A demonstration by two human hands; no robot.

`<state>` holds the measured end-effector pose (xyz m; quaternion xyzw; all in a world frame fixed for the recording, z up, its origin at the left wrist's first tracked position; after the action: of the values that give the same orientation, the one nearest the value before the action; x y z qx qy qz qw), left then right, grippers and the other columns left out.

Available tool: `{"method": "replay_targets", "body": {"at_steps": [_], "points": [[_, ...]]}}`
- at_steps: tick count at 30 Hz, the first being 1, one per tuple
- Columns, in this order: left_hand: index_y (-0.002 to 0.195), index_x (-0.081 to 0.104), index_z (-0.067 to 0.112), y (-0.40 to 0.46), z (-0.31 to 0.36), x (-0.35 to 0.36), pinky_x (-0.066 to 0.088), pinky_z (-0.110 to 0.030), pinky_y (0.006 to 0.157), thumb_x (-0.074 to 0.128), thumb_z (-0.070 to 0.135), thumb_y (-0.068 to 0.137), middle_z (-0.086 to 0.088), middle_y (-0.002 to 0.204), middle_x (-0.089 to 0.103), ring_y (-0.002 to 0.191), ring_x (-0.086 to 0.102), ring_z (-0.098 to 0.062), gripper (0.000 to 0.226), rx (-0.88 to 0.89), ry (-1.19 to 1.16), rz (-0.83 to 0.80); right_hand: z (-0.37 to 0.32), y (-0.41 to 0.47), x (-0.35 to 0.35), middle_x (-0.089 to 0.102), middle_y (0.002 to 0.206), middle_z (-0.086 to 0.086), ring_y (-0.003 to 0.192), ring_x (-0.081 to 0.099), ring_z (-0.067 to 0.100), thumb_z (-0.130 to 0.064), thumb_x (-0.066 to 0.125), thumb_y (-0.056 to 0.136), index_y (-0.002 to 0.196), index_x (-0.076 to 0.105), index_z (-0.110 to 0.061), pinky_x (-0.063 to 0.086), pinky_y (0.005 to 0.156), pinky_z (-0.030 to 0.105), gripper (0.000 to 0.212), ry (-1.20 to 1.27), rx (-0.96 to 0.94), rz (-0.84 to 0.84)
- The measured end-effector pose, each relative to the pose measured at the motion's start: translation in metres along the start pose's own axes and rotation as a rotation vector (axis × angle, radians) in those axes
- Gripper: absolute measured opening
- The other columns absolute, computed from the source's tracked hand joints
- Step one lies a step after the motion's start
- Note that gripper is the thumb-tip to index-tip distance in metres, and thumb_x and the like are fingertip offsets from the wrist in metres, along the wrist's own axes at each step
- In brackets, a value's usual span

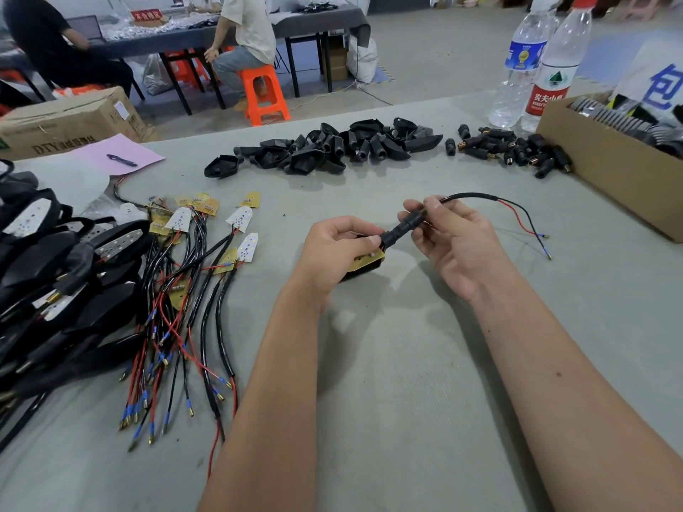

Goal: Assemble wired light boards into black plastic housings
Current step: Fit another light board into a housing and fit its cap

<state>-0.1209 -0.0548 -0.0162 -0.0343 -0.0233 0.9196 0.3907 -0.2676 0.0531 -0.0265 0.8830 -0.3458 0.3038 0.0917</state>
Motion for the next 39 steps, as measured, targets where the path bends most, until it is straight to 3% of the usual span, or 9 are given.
{"method": "replay_targets", "body": {"at_steps": [5,12,20,24,31,39], "points": [[0.093,0.077,0.009,-0.001,0.001,0.001,0.058,-0.039,0.082,0.073,0.012,0.090,-0.011,0.086,0.075,0.080,0.072,-0.025,0.005,0.001,0.000,0.006,0.001,0.001,-0.008,0.070,0.080,0.010,0.078,0.071,0.020,-0.001,0.070,0.093,0.087,0.067,-0.007,0.058,0.067,0.023,0.009,-0.023,-0.025,0.109],[0.084,0.077,0.011,-0.002,0.003,-0.005,0.057,-0.026,0.065,0.074,0.011,0.090,-0.013,0.081,0.076,0.072,0.074,-0.023,0.006,0.020,-0.022,0.082,0.001,-0.001,-0.004,0.076,0.086,0.015,0.092,0.077,0.028,0.000,0.070,0.092,0.091,0.067,-0.005,0.060,0.070,0.025,0.006,-0.031,-0.043,0.076],[0.086,0.076,0.009,-0.003,0.004,-0.004,0.056,-0.023,0.063,0.074,0.011,0.091,-0.008,0.080,0.078,0.070,0.072,-0.019,0.006,0.019,-0.021,0.043,0.004,-0.001,-0.001,0.077,0.090,0.017,0.098,0.076,0.033,0.000,0.068,0.093,0.095,0.067,-0.003,0.060,0.072,0.026,0.004,-0.029,-0.052,0.052],[0.087,0.077,0.008,-0.004,0.004,-0.005,0.055,-0.023,0.060,0.075,0.010,0.089,-0.014,0.079,0.077,0.068,0.072,-0.019,0.004,0.022,-0.043,0.062,-0.001,-0.001,0.000,0.077,0.089,0.017,0.095,0.077,0.029,0.001,0.068,0.093,0.095,0.068,-0.003,0.059,0.072,0.023,0.004,-0.068,-0.085,0.057],[0.084,0.078,0.013,-0.001,0.001,-0.003,0.055,-0.031,0.072,0.075,0.016,0.089,-0.013,0.078,0.077,0.069,0.068,-0.018,0.007,0.025,0.028,0.079,-0.003,-0.004,0.004,0.077,0.085,0.013,0.094,0.077,0.028,0.002,0.070,0.092,0.092,0.070,-0.004,0.058,0.076,0.025,0.006,-0.208,-0.140,0.034],[0.084,0.076,0.010,0.000,0.001,0.001,0.057,-0.035,0.074,0.073,0.011,0.090,-0.016,0.080,0.076,0.072,0.069,-0.022,0.007,0.041,0.026,0.122,0.003,-0.004,0.005,0.074,0.084,0.010,0.083,0.071,0.021,0.001,0.074,0.089,0.092,0.072,-0.006,0.060,0.076,0.030,0.008,-0.261,-0.114,0.026]]}}
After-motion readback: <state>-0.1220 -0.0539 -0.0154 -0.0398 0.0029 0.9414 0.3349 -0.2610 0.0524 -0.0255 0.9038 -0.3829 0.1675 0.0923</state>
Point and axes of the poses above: each hand's wrist, its own y-axis towards the middle knuckle, its own x-axis out of the palm, z = x × y, the point moved 8 cm from there along y, towards the middle knuckle
